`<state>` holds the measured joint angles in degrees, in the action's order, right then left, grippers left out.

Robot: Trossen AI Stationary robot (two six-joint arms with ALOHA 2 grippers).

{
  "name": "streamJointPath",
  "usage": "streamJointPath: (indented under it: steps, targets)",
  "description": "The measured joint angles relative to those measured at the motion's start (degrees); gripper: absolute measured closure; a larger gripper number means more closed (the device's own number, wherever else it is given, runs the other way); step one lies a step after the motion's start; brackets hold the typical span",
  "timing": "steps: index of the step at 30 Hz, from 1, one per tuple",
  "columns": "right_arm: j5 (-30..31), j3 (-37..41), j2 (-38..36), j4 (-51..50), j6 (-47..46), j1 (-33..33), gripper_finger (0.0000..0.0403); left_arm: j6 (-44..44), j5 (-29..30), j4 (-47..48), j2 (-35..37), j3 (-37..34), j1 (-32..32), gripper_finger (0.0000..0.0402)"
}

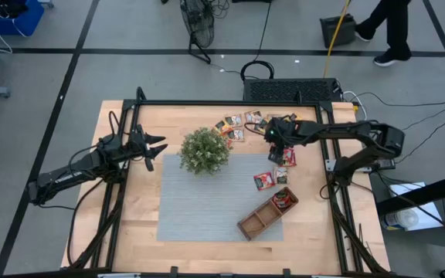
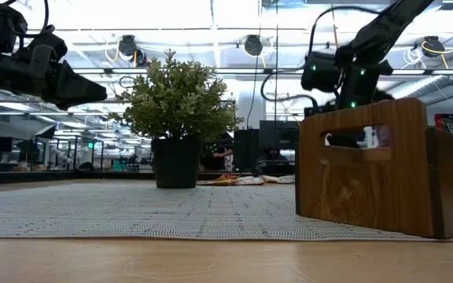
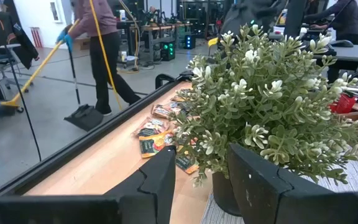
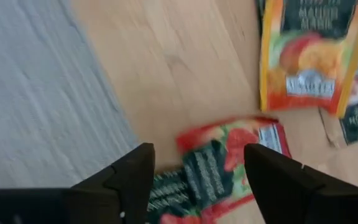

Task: Pick & Place Tea
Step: Put the strawberry tea sachet into the brown organizer

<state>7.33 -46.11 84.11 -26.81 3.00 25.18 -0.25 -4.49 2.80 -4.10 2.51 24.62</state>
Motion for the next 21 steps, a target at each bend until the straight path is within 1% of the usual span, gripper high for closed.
streamJointPath:
  steps: [4,10,21]
  targets:
    - [-0.1,0.0,2.2,0.0,1.5,1.8,0.0167,0.0,0.0,0.0,0.0,0.0,0.0,0.0254]
    - [0.0,0.0,3.7,0.3,3.9,2.2,0.0167,0.0,0.0,0.0,0.0,0.0,0.0,0.0254]
    - [0.0,0.0,3.7,0.3,5.2,2.3,0.0187,0.0,0.0,0.0,0.0,0.0,0.0,0.0254]
